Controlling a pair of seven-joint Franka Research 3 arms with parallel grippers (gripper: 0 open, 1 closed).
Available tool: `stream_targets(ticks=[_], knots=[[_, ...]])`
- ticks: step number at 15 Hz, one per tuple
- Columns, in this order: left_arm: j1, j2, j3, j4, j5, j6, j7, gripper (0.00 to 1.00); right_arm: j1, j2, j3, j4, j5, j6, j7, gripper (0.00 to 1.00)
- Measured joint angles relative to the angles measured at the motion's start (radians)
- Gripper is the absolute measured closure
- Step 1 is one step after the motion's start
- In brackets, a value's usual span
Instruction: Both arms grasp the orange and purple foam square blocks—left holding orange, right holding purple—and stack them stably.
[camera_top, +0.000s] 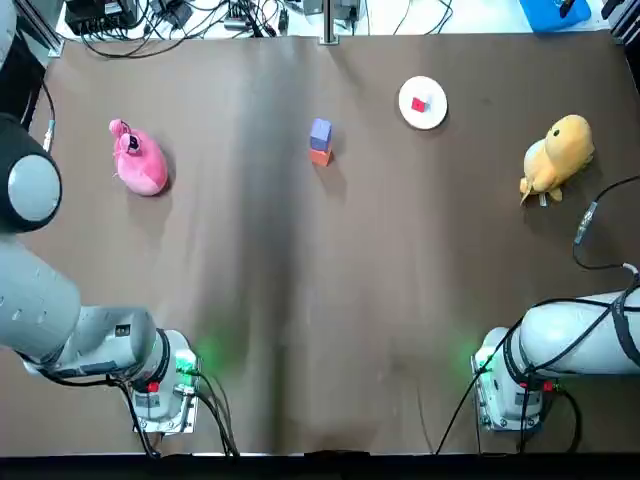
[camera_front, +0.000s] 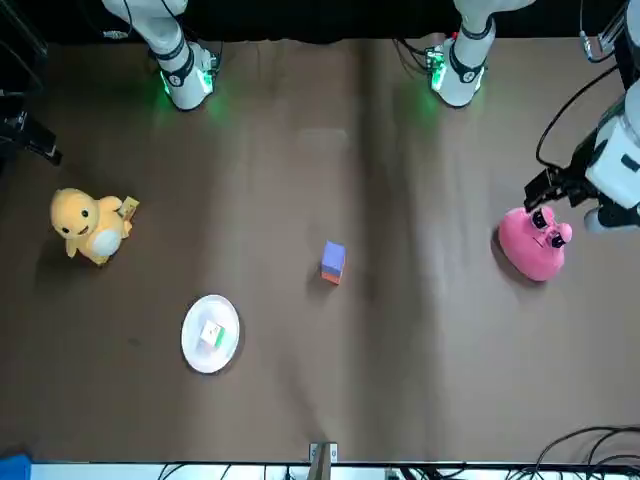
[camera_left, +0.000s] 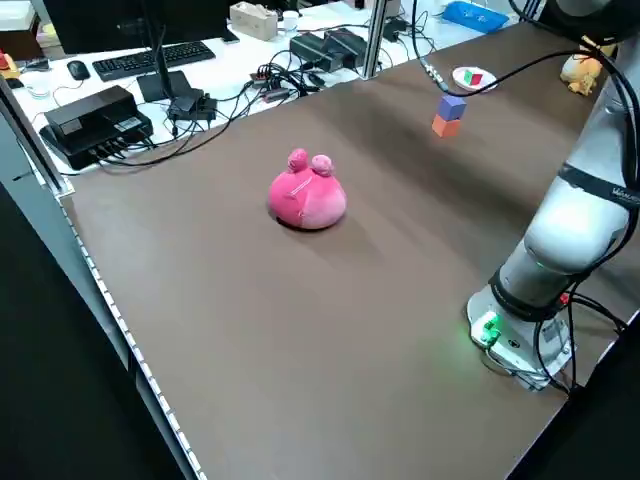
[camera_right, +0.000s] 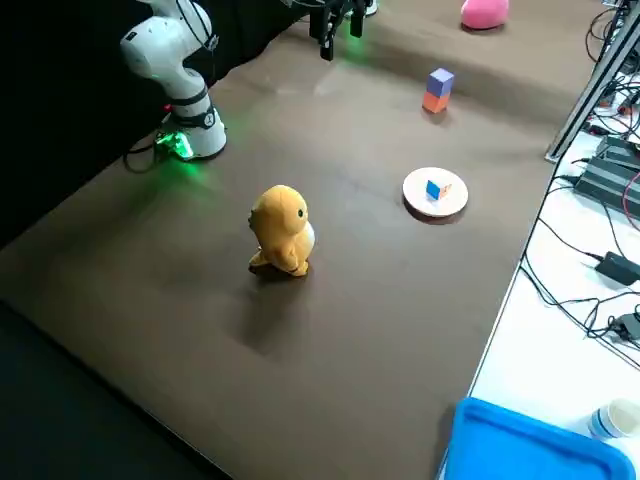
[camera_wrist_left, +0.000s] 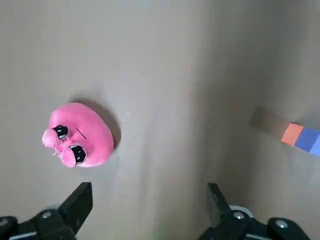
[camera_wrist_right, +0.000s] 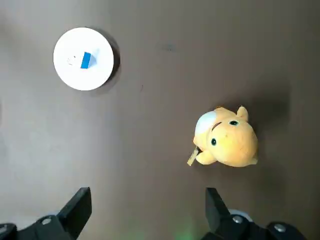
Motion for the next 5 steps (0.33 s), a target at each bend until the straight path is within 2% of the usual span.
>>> stream_targets(ticks=[5], knots=[[0.000,-0.063,-0.002,-0.074,-0.012,-0.003,0.000,0.00,0.000,0.000,0.000,0.000,0.000,0.000,0.000,0.00]])
